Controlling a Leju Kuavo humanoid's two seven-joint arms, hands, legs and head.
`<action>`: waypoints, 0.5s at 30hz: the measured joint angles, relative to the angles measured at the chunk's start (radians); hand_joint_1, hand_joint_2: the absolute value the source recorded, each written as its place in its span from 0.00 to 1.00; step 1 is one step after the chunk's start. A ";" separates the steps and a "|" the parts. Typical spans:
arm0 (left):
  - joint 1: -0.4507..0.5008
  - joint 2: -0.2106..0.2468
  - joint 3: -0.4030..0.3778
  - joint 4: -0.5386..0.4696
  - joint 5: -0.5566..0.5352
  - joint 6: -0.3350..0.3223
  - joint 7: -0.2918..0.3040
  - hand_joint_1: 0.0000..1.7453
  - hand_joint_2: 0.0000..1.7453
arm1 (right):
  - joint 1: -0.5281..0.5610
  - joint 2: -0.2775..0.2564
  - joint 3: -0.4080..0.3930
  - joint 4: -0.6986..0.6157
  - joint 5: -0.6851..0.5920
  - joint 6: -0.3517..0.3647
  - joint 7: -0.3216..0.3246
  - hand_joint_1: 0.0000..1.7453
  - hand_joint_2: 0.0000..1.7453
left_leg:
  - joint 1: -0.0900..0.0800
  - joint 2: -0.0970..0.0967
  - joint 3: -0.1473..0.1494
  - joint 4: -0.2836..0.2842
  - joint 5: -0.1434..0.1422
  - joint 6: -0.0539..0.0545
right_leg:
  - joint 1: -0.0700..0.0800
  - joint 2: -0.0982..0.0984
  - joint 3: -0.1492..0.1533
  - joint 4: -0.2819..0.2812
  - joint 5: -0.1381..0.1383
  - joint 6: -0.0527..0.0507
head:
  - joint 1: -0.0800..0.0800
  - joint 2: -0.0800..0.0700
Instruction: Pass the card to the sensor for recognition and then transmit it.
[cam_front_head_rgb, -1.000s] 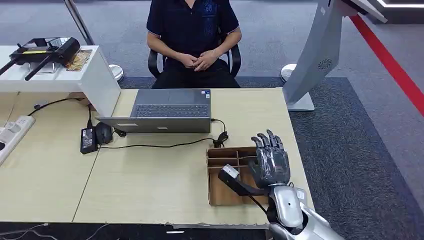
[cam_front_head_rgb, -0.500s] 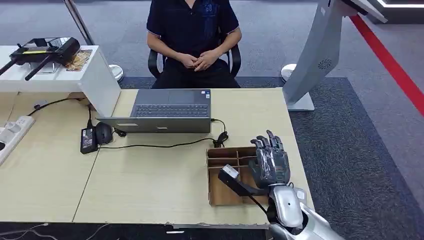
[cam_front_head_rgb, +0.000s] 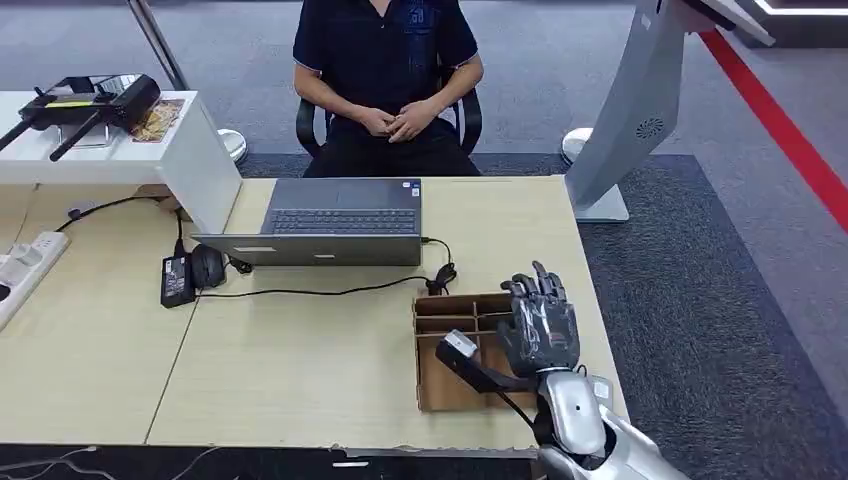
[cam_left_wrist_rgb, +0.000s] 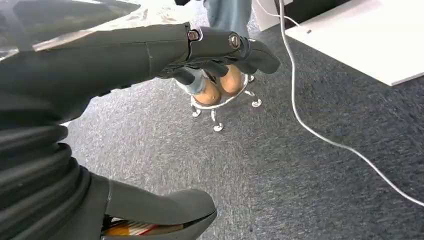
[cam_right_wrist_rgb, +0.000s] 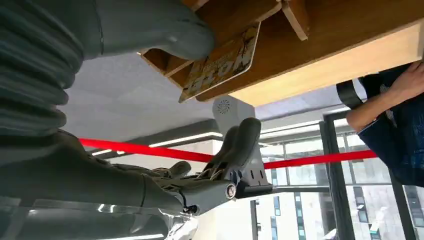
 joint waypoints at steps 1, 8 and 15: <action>0.000 0.000 0.000 0.000 0.000 0.000 -0.001 0.00 1.00 | 0.000 0.000 0.000 0.000 -0.001 0.002 0.000 0.43 1.00 | 0.000 0.000 0.000 0.000 0.000 0.000 | 0.000 0.000 0.000 0.000 0.000 0.000 | 0.000 0.000; 0.000 0.000 0.000 0.000 0.000 0.000 -0.003 0.00 1.00 | 0.001 0.000 0.006 0.000 -0.008 0.012 0.001 0.41 1.00 | 0.000 0.000 0.000 0.000 0.000 0.000 | 0.000 0.000 0.000 0.000 0.000 0.000 | 0.000 0.000; -0.019 0.011 0.002 0.046 0.079 -0.020 -0.042 0.00 1.00 | 0.011 -0.005 0.005 0.000 -0.010 0.018 0.016 0.54 1.00 | 0.000 0.000 0.000 0.000 0.000 0.000 | 0.000 0.000 0.000 0.000 0.000 0.000 | 0.000 0.000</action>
